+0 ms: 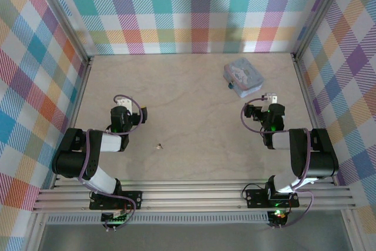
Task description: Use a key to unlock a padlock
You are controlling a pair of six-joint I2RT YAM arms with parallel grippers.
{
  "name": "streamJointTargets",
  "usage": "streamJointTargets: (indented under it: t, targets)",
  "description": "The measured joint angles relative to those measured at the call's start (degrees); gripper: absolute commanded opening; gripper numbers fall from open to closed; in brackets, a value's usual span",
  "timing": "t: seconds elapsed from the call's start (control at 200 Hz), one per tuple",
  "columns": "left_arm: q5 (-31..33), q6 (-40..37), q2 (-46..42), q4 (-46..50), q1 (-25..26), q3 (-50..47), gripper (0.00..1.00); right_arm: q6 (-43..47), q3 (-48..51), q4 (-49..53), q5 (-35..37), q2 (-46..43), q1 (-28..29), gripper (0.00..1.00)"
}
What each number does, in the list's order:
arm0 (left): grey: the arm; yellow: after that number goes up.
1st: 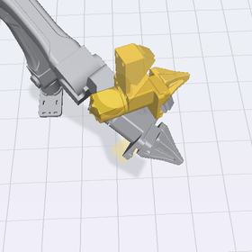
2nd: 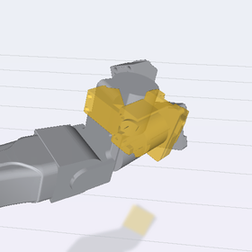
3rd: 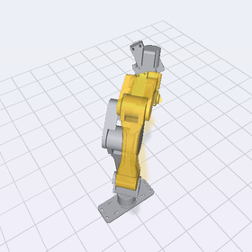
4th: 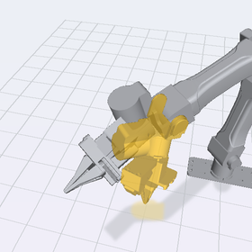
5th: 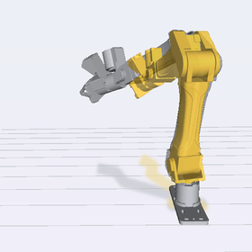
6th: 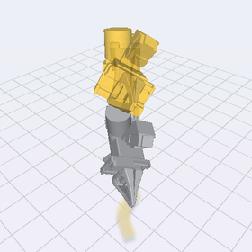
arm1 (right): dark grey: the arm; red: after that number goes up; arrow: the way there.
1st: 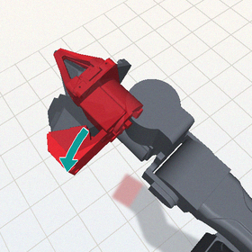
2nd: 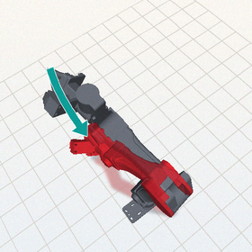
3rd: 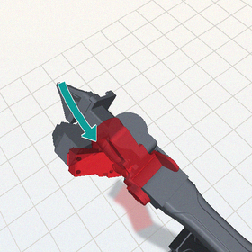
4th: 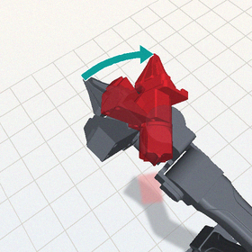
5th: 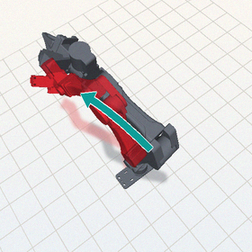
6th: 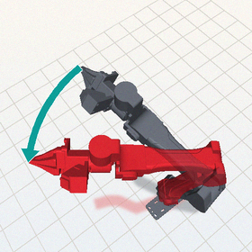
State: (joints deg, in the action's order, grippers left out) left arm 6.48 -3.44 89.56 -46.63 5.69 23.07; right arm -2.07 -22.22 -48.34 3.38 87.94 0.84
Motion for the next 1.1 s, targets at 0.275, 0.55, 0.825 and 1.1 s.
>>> streamJointTargets:
  t: [0.275, 0.55, 0.825, 1.1]
  targets:
    - [0.00, 0.00, 0.00, 0.00, 0.00, 0.00, 1.00, 0.00, 0.00, 0.00, 0.00, 0.00, 0.00, 1.00]
    - [0.00, 0.02, 0.00, 0.00, 0.00, 0.00, 1.00, 0.00, 0.02, 0.00, 0.00, 0.00, 0.00, 1.00]
    - [-0.48, 0.24, 0.00, 0.02, -0.35, 0.02, 1.00, 0.00, 0.00, 0.00, 0.00, 0.00, -0.02, 1.00]
    - [1.70, 2.36, -3.08, 9.11, -0.59, 3.04, 1.00, 1.49, -0.24, 4.42, -3.26, -3.30, 0.00, 1.00]
